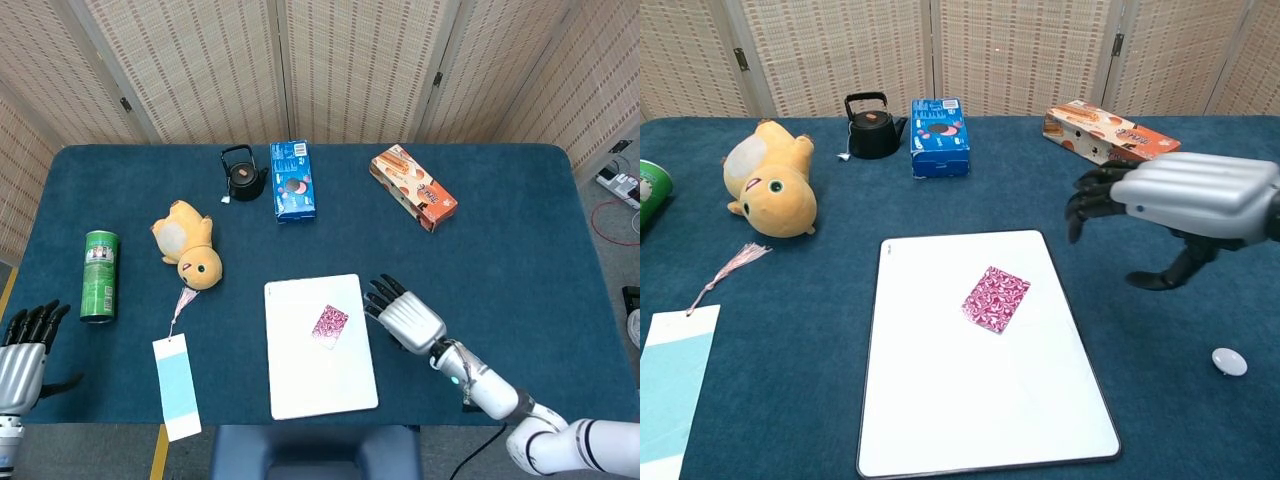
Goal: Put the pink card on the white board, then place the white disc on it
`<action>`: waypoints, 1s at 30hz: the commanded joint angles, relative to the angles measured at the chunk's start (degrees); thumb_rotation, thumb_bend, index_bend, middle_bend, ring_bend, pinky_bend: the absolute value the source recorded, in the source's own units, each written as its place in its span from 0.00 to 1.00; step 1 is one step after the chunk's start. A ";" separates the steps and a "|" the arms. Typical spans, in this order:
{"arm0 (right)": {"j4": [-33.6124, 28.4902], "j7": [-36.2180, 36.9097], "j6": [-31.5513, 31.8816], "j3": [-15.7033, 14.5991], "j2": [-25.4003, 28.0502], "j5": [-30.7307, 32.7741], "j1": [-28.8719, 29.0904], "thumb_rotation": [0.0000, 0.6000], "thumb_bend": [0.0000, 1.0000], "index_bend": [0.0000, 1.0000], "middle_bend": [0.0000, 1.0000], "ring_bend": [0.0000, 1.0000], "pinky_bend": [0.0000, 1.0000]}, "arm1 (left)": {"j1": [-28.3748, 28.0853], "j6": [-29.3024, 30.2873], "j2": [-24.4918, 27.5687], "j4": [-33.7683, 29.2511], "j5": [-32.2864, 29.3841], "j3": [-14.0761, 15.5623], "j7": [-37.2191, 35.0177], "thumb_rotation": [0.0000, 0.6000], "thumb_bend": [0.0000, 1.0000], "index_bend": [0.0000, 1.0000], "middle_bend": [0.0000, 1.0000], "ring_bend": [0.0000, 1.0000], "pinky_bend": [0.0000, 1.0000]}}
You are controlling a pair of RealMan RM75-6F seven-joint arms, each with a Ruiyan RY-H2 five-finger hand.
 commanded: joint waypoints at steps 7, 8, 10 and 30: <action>3.47 5.16 4.48 -5.74 2.99 -5.26 -7.09 1.00 0.36 0.34 0.23 0.06 0.02 | -1.20 -1.05 -0.26 -1.49 0.46 -0.21 1.64 1.00 0.13 0.12 0.08 0.09 0.00; 4.17 5.36 4.26 -6.01 2.75 -5.25 -7.58 1.00 0.36 0.34 0.23 0.06 0.02 | -1.33 -1.12 -0.30 -1.63 0.55 -0.22 1.78 1.00 0.13 0.12 0.08 0.09 0.00; 5.36 5.74 3.97 -6.32 2.19 -5.36 -8.32 1.00 0.36 0.35 0.23 0.06 0.02 | -1.52 -1.33 -0.29 -1.92 0.63 -0.18 2.01 1.00 0.13 0.12 0.08 0.09 0.00; 11.01 7.09 2.02 -7.01 -0.46 -8.14 -11.67 1.00 0.36 0.38 0.23 0.06 0.02 | -1.61 -1.31 0.21 -2.75 0.47 0.11 1.62 1.00 0.13 0.12 0.08 0.09 0.00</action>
